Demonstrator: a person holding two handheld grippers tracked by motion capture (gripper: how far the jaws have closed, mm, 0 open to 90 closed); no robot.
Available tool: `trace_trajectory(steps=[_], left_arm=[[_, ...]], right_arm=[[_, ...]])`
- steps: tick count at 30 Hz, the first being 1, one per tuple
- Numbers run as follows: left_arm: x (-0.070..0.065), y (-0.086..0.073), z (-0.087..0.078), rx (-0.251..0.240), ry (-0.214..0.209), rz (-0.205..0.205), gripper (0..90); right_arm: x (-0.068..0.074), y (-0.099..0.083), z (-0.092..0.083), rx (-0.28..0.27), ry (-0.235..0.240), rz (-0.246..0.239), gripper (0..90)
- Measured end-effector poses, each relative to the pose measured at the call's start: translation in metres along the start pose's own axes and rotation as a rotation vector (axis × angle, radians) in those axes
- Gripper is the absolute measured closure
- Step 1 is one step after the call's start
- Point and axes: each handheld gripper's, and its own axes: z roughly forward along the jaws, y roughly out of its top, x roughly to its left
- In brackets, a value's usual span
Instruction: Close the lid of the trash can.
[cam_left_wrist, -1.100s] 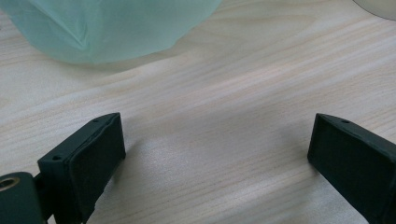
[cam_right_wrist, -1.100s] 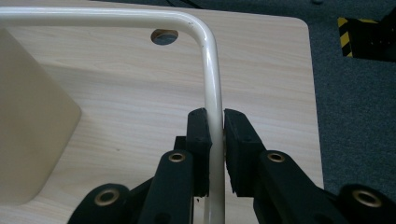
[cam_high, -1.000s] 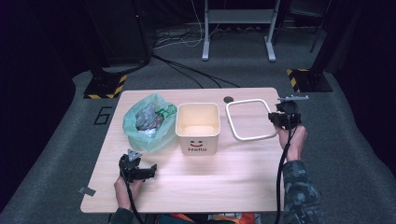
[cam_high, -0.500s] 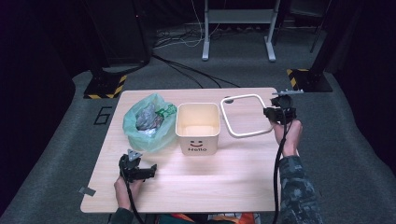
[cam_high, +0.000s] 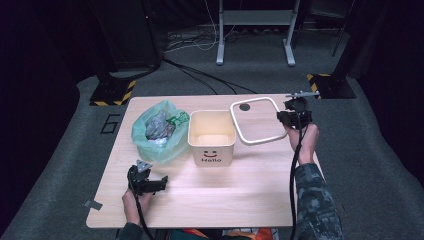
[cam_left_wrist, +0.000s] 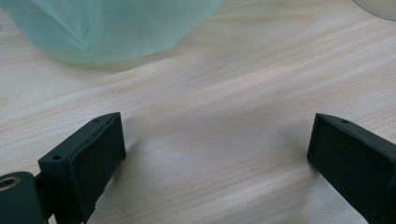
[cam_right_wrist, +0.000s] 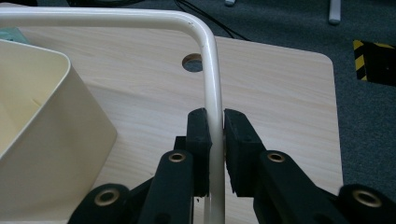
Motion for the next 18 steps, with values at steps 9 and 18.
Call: trace_trajectory(steps=[9, 18], left_arm=[[0.000, 0.000, 0.000, 0.000, 0.000, 0.000, 3.9], [0.000, 0.000, 0.000, 0.000, 0.000, 0.000, 3.9]], right_arm=[[0.011, 0.007, 0.002, -0.003, 0.017, -0.014, 80.8], [0.024, 0.015, 0.007, 0.000, 0.034, -0.039, 80.8]])
